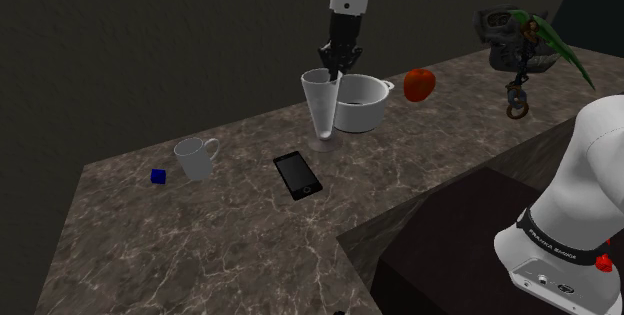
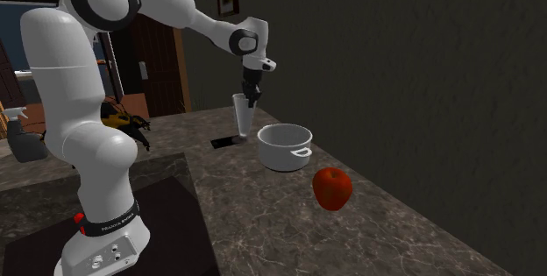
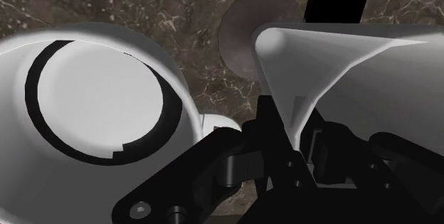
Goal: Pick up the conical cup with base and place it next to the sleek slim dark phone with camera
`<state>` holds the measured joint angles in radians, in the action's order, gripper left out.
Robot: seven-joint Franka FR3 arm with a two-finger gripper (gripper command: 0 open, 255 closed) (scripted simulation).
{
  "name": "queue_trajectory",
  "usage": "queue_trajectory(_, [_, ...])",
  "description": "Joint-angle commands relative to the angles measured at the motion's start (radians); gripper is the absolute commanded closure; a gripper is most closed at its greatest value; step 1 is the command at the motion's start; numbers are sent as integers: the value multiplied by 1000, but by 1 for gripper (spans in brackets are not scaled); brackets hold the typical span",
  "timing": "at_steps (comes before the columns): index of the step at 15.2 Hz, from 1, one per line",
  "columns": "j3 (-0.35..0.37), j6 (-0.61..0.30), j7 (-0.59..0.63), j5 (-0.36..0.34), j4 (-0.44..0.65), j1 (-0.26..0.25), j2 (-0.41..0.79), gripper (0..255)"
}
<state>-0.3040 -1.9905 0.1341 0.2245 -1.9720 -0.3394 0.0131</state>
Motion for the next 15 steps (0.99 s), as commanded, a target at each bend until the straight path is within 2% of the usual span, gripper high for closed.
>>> queue_trajectory(1, [1,-25,-6,5,-18,0,7,255])
queue_trajectory(7, [2,-102,-31,25,-71,-1,35,255])
queue_trajectory(15, [2,-102,-31,25,-71,0,35,255])
